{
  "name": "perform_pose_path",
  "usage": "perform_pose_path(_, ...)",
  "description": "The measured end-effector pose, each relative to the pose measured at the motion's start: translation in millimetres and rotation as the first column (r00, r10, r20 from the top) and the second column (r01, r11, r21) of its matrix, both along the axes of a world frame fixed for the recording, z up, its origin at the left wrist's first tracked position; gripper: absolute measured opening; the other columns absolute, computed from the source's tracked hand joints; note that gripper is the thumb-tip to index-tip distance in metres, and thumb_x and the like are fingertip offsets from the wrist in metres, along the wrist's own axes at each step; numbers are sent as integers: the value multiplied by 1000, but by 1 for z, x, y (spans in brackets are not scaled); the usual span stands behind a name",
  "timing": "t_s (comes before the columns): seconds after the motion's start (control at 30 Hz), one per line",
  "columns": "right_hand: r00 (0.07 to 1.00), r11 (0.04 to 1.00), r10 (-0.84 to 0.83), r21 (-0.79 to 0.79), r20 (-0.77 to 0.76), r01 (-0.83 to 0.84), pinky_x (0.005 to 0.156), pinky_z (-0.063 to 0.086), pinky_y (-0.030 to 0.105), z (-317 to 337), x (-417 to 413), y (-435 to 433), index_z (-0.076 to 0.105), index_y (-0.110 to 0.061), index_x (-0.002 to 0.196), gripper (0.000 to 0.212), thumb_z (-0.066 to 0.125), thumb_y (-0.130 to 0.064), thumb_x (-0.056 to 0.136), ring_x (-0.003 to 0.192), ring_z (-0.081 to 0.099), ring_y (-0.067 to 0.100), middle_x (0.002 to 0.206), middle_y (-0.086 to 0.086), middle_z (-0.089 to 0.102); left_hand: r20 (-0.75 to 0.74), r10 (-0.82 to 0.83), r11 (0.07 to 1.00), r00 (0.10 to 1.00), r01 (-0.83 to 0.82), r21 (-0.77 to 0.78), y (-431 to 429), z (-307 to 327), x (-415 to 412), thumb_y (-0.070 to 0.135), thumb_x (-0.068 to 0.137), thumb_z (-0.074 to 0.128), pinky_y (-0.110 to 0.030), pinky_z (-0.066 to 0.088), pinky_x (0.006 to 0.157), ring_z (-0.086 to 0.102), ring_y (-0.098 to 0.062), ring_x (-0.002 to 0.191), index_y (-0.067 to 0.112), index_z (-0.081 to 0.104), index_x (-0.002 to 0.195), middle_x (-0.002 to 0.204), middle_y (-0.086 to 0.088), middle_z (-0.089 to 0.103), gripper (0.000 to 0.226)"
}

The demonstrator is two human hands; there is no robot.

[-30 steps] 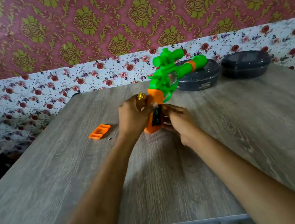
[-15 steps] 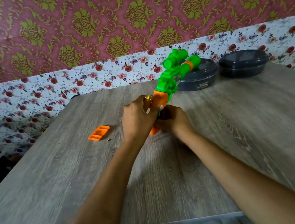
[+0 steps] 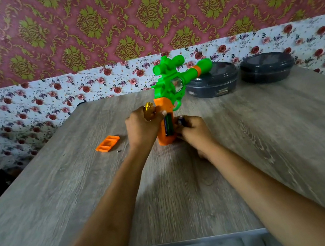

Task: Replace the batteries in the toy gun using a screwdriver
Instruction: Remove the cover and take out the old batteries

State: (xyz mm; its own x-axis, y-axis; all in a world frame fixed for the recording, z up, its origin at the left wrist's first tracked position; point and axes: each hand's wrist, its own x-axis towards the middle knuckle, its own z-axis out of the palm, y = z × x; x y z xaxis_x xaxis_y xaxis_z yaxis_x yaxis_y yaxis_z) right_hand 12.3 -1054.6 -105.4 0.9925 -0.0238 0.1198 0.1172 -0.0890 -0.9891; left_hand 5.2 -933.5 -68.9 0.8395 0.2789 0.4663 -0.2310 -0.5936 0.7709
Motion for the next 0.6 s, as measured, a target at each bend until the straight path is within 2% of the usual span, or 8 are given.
perform_pose_path(0.1,989,954,-53,286,-135,90,64,52,24,12,1,-5,63,-16,82,24,46,0,89,73,60,14,74,1,62,-96,-24,985,995,7,-171,5,-2,4,30,83,69,-34,46,64,57,-20,65,4,68,86,78,-11,66,27)
perform_pose_path(0.2,982,904,-52,410,-182,124,58,41,22,18,3,-14,59,-14,77,29,37,1,89,62,49,13,64,1,55,-152,-115,924,982,50,-379,12,-4,4,28,88,64,-25,26,47,32,-13,41,8,57,63,76,-21,59,33)
perform_pose_path(0.3,966,902,60,429,-253,57,53,33,22,18,2,-7,58,-17,74,25,43,-19,94,52,45,10,44,-7,51,-191,-185,891,964,83,-447,15,-1,2,23,91,60,-16,23,37,25,-5,30,10,54,63,73,-19,55,31)
perform_pose_path(0.33,959,919,98,394,-267,16,54,34,23,19,2,-3,58,-18,76,26,43,-27,95,53,49,9,49,-6,56,-198,-218,875,956,102,-473,14,0,0,21,91,60,-14,22,34,24,-4,29,9,54,66,65,-16,54,29)
perform_pose_path(0.4,952,950,119,310,-282,-27,65,41,26,17,3,3,60,-19,87,25,43,-36,95,72,58,13,80,4,66,-211,-266,848,941,124,-515,9,0,-2,20,92,59,-12,21,32,24,-3,27,8,54,69,47,-2,52,27)
perform_pose_path(0.43,951,959,109,283,-290,-23,72,42,27,16,4,4,61,-19,96,25,44,-38,95,82,58,15,93,6,66,-217,-281,845,935,133,-518,6,-2,-2,20,92,59,-12,20,32,24,-3,27,7,55,71,46,0,51,25)
perform_pose_path(0.53,937,951,110,310,-331,-2,65,41,24,13,3,4,57,-19,115,31,44,-38,95,80,56,12,103,6,63,-222,-288,845,931,138,-517,-1,-5,-3,19,92,59,-12,19,33,24,-3,27,9,58,76,62,-11,48,19)
perform_pose_path(0.6,926,940,148,342,-346,-23,70,46,27,10,5,4,56,-17,121,36,49,-39,93,88,59,15,113,7,62,-226,-294,844,929,141,-518,-1,-5,-3,18,91,60,-11,19,33,24,-2,27,10,58,77,63,-9,47,17)
